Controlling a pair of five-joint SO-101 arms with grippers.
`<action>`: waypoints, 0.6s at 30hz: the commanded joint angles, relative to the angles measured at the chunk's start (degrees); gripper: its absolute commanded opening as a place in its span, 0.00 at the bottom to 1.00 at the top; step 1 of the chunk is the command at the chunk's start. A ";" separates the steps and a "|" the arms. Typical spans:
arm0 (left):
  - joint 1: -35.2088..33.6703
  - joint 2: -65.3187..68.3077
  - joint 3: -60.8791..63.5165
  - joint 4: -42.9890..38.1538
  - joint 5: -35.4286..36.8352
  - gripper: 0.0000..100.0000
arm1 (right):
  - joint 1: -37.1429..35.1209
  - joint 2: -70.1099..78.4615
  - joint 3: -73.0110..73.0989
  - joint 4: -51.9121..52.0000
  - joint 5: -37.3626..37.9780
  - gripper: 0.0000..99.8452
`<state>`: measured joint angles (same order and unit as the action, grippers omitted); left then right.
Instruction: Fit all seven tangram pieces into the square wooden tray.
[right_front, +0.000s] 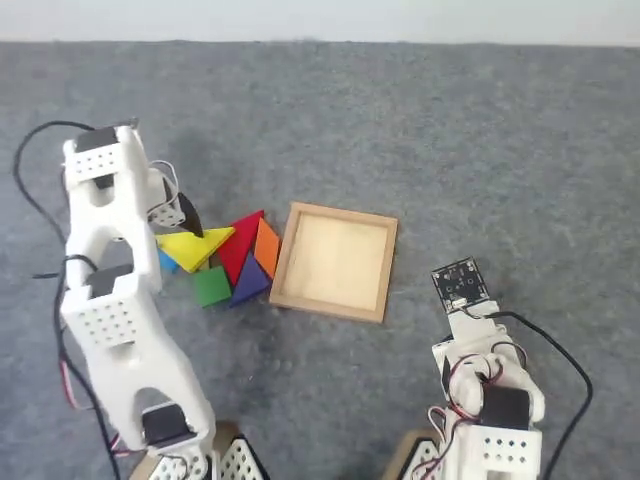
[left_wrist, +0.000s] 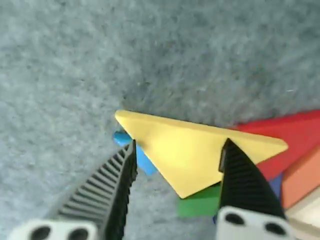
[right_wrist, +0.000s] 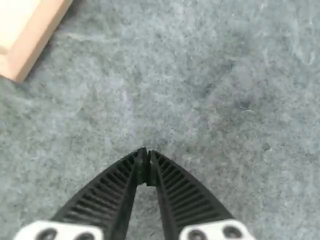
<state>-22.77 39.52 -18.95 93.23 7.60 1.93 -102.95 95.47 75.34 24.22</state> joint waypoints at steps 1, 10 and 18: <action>3.87 2.81 2.77 0.70 0.44 0.25 | -0.22 -0.92 0.97 0.04 0.44 0.01; 8.44 2.81 2.51 -3.78 13.45 0.26 | -0.22 -0.92 0.97 0.04 0.44 0.01; 10.64 2.29 2.51 -9.85 7.91 0.24 | -0.22 -0.92 0.97 0.04 0.44 0.01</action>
<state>-14.77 39.52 -18.68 88.40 22.46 1.93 -102.95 95.47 75.34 24.22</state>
